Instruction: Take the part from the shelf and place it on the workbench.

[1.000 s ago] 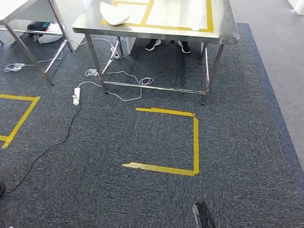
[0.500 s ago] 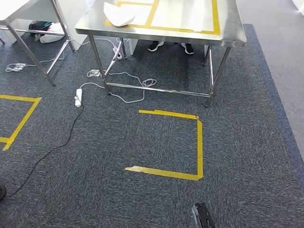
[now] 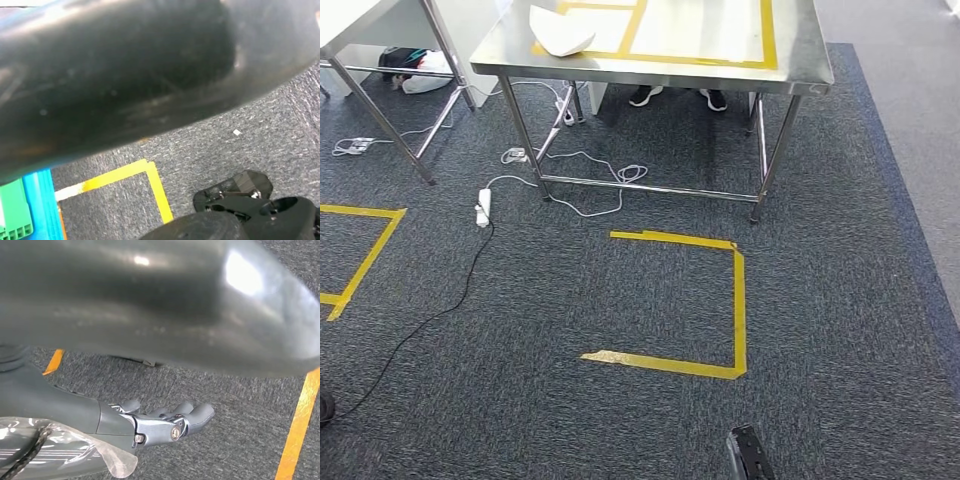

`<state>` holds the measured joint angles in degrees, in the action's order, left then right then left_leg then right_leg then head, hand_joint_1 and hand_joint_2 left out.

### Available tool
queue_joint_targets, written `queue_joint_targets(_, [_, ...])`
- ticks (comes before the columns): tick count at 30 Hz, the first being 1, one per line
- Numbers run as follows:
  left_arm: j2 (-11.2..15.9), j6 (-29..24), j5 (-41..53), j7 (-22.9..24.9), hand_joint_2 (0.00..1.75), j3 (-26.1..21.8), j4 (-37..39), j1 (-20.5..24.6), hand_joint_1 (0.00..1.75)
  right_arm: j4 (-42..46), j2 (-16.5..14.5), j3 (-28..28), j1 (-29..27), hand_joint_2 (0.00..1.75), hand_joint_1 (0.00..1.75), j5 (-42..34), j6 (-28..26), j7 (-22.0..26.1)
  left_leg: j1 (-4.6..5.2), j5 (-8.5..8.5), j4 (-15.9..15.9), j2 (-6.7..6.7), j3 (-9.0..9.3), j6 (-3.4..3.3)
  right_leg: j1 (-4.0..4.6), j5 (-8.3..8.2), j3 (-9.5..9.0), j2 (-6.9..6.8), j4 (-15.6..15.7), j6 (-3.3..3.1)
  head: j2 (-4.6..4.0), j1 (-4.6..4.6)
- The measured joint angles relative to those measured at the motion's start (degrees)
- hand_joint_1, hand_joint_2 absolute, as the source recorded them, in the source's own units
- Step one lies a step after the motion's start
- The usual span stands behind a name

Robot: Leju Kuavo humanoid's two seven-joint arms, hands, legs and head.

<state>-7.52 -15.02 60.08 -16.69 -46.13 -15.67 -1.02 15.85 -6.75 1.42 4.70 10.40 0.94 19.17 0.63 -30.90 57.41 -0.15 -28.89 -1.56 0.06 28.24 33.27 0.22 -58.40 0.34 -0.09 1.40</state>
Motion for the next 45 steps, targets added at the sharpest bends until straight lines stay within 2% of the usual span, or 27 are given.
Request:
queue_joint_targets(17, [-0.8,0.4,1.3,1.7,0.0,-1.0,0.0,-0.1,0.0,0.0,0.0,0.0,0.0,0.0,0.0,-1.0,0.0,0.0,0.14,-0.03,0.0,0.0,0.16,0.13,-0.22,-0.02,-0.24,-0.03,0.0,0.02,0.0,-0.02])
queue_joint_targets(20, [-1.0,0.4,1.9,1.9,0.0,-1.2,0.0,-0.2,0.0,0.0,-0.1,0.0,0.0,0.0,0.0,-1.0,-0.2,-0.1,-0.16,0.96,-2.0,-0.12,1.37,-0.85,-0.25,-0.13,-0.45,-0.25,0.6,0.71,0.0,-0.02])
queue_joint_targets(22, [-1.3,0.4,2.2,1.9,0.0,-1.3,0.0,-0.3,0.0,0.0,-0.1,0.1,0.0,0.0,0.0,-1.0,-0.4,-0.1,-0.69,2.22,-4.3,-0.35,2.75,-1.53,-0.26,1.54,0.84,-0.21,-2.0,1.23,0.0,-0.27])
queue_joint_targets(24, [-1.4,0.5,2.3,2.0,0.0,-1.4,-0.1,-0.4,0.0,0.0,-0.1,0.1,-0.1,0.0,0.0,-1.0,-0.4,-0.2,-0.97,2.52,-4.9,-0.78,3.02,-1.51,-0.74,4.24,4.03,-0.16,-8.4,1.99,0.0,-0.45])
queue_joint_targets(25, [-1.4,0.5,2.3,2.0,0.0,-1.4,-0.1,-0.5,0.0,0.0,-0.1,0.1,-0.2,0.0,0.0,-1.0,-0.4,-0.2,-1.19,2.42,-4.8,-1.16,3.02,-1.25,-1.14,4.84,5.48,-0.18,-11.1,2.47,0.0,-0.45])
queue_joint_targets(26, [-1.5,0.5,2.3,2.0,0.0,-1.5,-0.1,-0.6,0.0,0.0,-0.1,0.1,-0.3,0.0,0.0,-1.0,-0.4,-0.2,-1.49,2.22,-4.6,-1.62,3.06,-0.87,-1.6,4.53,6.2,-0.18,-12.1,3.01,0.0,-0.43])
queue_joint_targets(27, [-1.5,0.5,2.3,2.0,0.0,-1.5,-0.1,-0.6,0.0,0.0,-0.1,0.1,-0.3,0.0,0.0,-1.0,-0.4,-0.2,-1.9,1.91,-4.3,-2.19,3.08,-0.33,-2.1,3.19,5.86,-0.17,-11.1,3.6,0.0,-0.42])
queue_joint_targets(28, [-1.5,0.5,2.3,2.0,0.0,-1.5,-0.1,-0.7,0.0,0.0,-0.1,0.1,-0.4,0.0,0.0,-1.0,-0.4,-0.2,-2.37,1.46,-3.7,-2.81,3.07,0.37,-2.68,1.2,4.54,0.05,-8.2,4.27,0.0,-0.45])
queue_joint_targets(29, [-1.5,0.5,2.3,2.0,0.0,-1.5,-0.1,-0.7,0.0,0.0,-0.1,0.1,-0.4,0.0,0.0,-1.0,-0.5,-0.2,-2.78,0.86,-2.9,-3.42,2.86,1.15,-3.22,0.02,3.01,1.06,-5.2,5.06,0.0,-0.49])
queue_joint_targets(30, [-1.5,0.5,2.3,2.0,0.0,-1.5,-0.1,-0.7,0.0,0.0,-0.1,0.1,-0.4,0.0,0.0,-1.0,-0.4,-0.2,-3.06,0.12,-1.8,-4.02,2.42,1.98,-3.62,-0.49,1.57,2.12,-2.7,5.26,0.0,-0.73])
queue_joint_targets(31, [-1.4,0.5,2.3,2.0,0.0,-1.5,-0.2,-0.6,0.0,0.0,-0.1,0.1,-0.5,0.0,0.0,-1.0,-0.4,-0.2,-3.17,-0.48,-0.8,-4.54,1.94,2.64,-3.84,-0.23,0.73,2.95,-1.6,5.04,0.0,-0.81])
queue_joint_targets(32, [-1.4,0.5,2.3,2.0,0.0,-1.5,-0.2,-0.6,0.0,0.0,-0.1,0.1,-0.6,0.0,0.0,-1.0,-0.5,-0.2,-3.19,-0.85,-0.1,-4.93,1.51,3.09,-3.8,0.62,0.47,3.45,-1.6,4.49,0.0,-0.76])
queue_joint_targets(33, [-1.4,0.5,2.3,2.0,0.0,-1.5,-0.2,-0.6,0.0,0.0,-0.2,0.1,-0.6,0.0,0.0,-0.9,-0.5,-0.2,-3.21,-1.03,0.3,-5.29,1.24,3.37,-3.68,0.97,0.38,3.04,-1.8,3.55,0.01,-0.72])
queue_joint_targets(34, [-1.4,0.5,2.3,2.0,0.0,-1.5,-0.2,-0.7,0.0,0.0,-0.2,0.1,-0.6,0.0,0.0,-0.9,-0.6,-0.3,-3.32,-1.07,0.3,-5.42,1.22,3.53,-3.57,1.2,0.42,2.4,-2.2,2.96,0.01,-0.47])
queue_joint_targets(36, [-1.4,0.6,2.5,2.0,0.0,-1.5,-0.2,-0.7,0.0,0.0,-0.2,0.2,-0.6,0.0,0.0,-0.8,-0.9,-0.3,-3.41,-1.99,2.2,-3.75,0.31,3.69,-3.33,1.5,0.17,1.21,-2.3,2.08,0.0,-0.19])
queue_joint_targets(38, [-1.5,0.6,2.7,2.0,0.0,-1.6,-0.2,-0.5,0.0,0.0,-0.2,0.2,-0.5,0.0,0.0,-0.6,-1.2,-0.3,-3.16,-4.68,8.8,-1.22,-3.15,3.56,-2.92,1.75,-0.23,-0.27,-2.2,1.45,0.0,0.1])
queue_joint_targets(40, [-1.5,0.6,2.9,2.0,0.0,-1.6,-0.2,-0.4,0.0,0.0,-0.2,0.2,-0.6,0.0,0.0,-0.5,-1.4,-0.5,-2.79,-6.96,16.3,-0.42,-7.49,3.15,-2.39,2.08,-0.56,-1.87,-2.1,0.97,0.01,0.15])
queue_joint_targets(41, [-1.5,0.7,3.0,2.1,0.0,-1.6,-0.2,-0.5,0.0,0.0,-0.2,0.2,-0.5,0.0,0.0,-0.4,-1.5,-0.6,-2.57,-6.77,18.0,-0.35,-8.74,2.79,-2.12,2.28,-0.76,-2.56,-2.1,0.74,0.01,0.15])
queue_joint_targets(42, [-1.4,0.7,3.1,2.1,0.0,-1.7,-0.2,-0.6,0.0,0.0,-0.2,0.2,-0.5,0.0,0.0,-0.3,-1.6,-0.6,-2.29,-5.43,17.5,-0.28,-8.95,2.32,-1.89,2.49,-1.04,-3.19,-2.1,0.59,0.01,0.15])
queue_joint_targets(43, [-1.4,0.8,3.2,2.1,0.0,-1.8,-0.2,-0.7,0.0,0.0,-0.2,0.2,-0.5,0.0,0.0,-0.3,-1.7,-0.6,-1.91,-3.26,15.1,-0.03,-8.28,1.72,-1.71,2.71,-1.37,-3.8,-2.1,0.52,0.0,0.14])
queue_joint_targets(44, [-1.4,0.8,3.3,2.1,0.0,-1.9,-0.2,-0.7,0.0,0.0,-0.2,0.2,-0.4,0.0,0.0,-0.3,-1.8,-0.7,-1.38,-0.83,11.7,0.91,-7.07,1.03,-1.58,2.94,-1.7,-4.37,-2.0,0.53,0.0,0.14])
queue_joint_targets(45, [-1.4,0.8,3.4,2.1,0.0,-2.0,-0.2,-0.7,0.0,0.0,-0.2,0.2,-0.4,0.0,0.0,-0.3,-1.8,-0.7,-0.77,0.88,8.3,2.33,-5.83,0.43,-1.38,3.18,-2.04,-4.93,-2.0,0.69,0.0,0.13])
